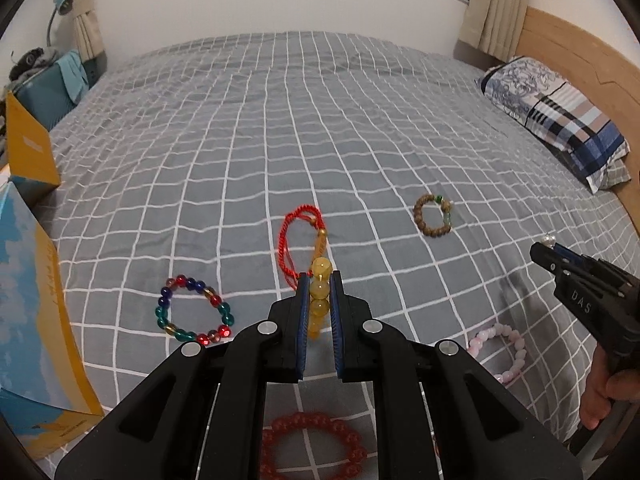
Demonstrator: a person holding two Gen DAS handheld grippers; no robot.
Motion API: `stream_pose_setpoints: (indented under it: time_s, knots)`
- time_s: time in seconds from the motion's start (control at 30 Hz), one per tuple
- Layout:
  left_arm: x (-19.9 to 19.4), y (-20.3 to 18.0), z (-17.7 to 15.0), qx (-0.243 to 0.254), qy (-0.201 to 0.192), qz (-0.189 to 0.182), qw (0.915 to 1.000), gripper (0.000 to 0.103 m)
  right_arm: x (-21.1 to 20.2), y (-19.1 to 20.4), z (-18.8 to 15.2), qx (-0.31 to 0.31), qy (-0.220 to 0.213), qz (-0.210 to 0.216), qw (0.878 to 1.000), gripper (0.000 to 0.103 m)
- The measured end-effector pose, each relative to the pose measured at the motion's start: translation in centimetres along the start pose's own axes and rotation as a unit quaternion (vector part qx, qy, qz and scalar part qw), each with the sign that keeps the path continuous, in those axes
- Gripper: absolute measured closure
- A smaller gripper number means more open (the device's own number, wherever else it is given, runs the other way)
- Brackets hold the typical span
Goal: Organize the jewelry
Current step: 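Carry both held items into the white box and open both tools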
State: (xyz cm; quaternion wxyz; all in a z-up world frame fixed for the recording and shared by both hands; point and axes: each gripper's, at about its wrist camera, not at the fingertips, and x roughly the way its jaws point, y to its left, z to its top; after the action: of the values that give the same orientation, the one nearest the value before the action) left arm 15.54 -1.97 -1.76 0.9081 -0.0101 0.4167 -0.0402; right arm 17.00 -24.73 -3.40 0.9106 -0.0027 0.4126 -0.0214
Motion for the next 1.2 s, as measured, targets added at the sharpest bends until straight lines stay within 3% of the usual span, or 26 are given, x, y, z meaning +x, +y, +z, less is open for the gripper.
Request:
stream_pose_setpoints:
  time_s: [0.37, 0.63, 0.87, 1.2]
  knots:
    - [-1.7, 0.5, 0.4, -0.001, -0.029, 0.015, 0.9995, 0.094, -2.5, 2.6, 0.6, -0.018, -0.036, -0.005, 0.999, 0.082]
    - [-4.5, 1.6, 1.2, -0.012, -0.033, 0.011, 0.9993, 0.094, -4.8, 6.1, 1.8, -0.033, -0.035, 0.013, 0.999, 0.082]
    - [-9.6, 5.8, 2.5, -0.035, -0.061, 0.042, 0.9966, 0.094, -8.0, 12.3, 3.7, -0.068, -0.053, 0.041, 0.995, 0.082]
    - [-17.0, 16.2, 1.2, -0.092, -0.082, 0.132, 0.9836, 0.094, -13.1, 24.6, 4.2, -0.132, -0.081, 0.118, 0.981, 0.082]
